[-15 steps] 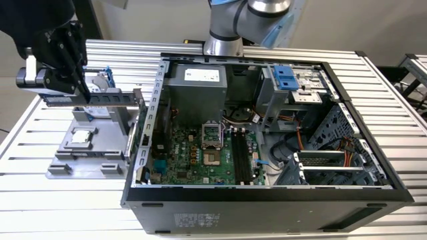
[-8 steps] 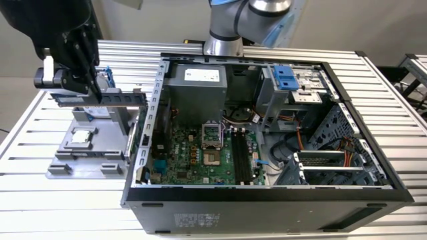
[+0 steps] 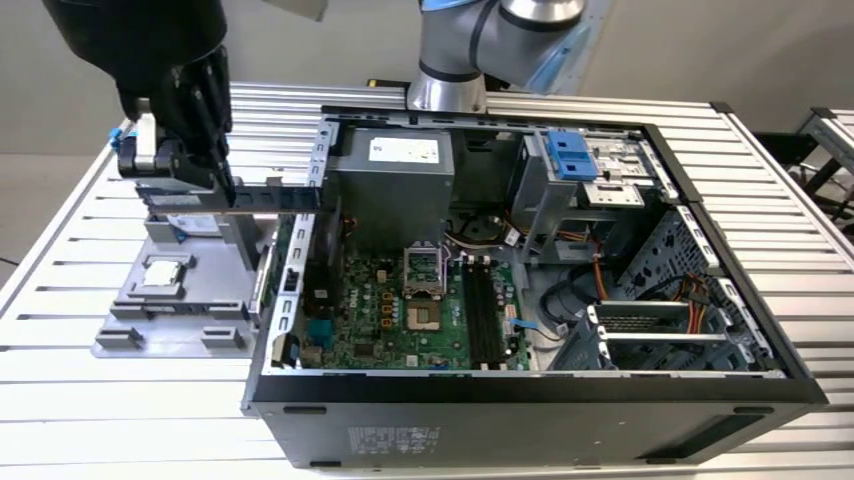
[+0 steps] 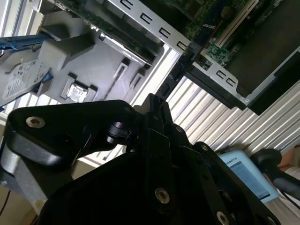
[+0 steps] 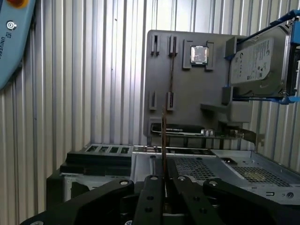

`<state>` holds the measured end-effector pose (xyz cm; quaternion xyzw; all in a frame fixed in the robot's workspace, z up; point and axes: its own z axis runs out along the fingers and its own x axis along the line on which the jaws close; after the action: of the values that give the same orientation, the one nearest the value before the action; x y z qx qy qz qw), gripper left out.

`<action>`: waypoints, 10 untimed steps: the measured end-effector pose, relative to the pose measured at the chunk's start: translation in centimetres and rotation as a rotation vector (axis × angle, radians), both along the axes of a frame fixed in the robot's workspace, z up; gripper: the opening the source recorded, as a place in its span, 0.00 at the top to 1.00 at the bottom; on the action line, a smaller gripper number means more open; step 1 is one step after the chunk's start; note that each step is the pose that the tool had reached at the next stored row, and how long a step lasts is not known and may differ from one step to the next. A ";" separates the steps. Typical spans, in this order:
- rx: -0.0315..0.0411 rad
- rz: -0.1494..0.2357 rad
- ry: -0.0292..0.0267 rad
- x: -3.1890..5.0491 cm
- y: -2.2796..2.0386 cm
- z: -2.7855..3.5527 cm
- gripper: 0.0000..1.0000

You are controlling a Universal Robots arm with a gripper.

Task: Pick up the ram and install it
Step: 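Pick up the ram and move it above insertion slot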

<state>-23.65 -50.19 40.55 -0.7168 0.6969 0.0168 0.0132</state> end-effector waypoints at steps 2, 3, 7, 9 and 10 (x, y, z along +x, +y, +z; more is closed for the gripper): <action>0.0000 0.000 0.0001 0.51 0.00 0.00 1.00; -0.0001 0.000 0.0002 0.76 0.00 0.00 1.00; 0.0000 0.000 0.0003 1.78 0.00 0.00 1.00; 0.0000 0.000 0.0003 2.28 0.00 0.00 1.00; 0.0000 0.000 0.0003 2.54 0.00 0.00 1.00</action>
<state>-21.11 -50.19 40.55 -0.7168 0.6969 0.0169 0.0131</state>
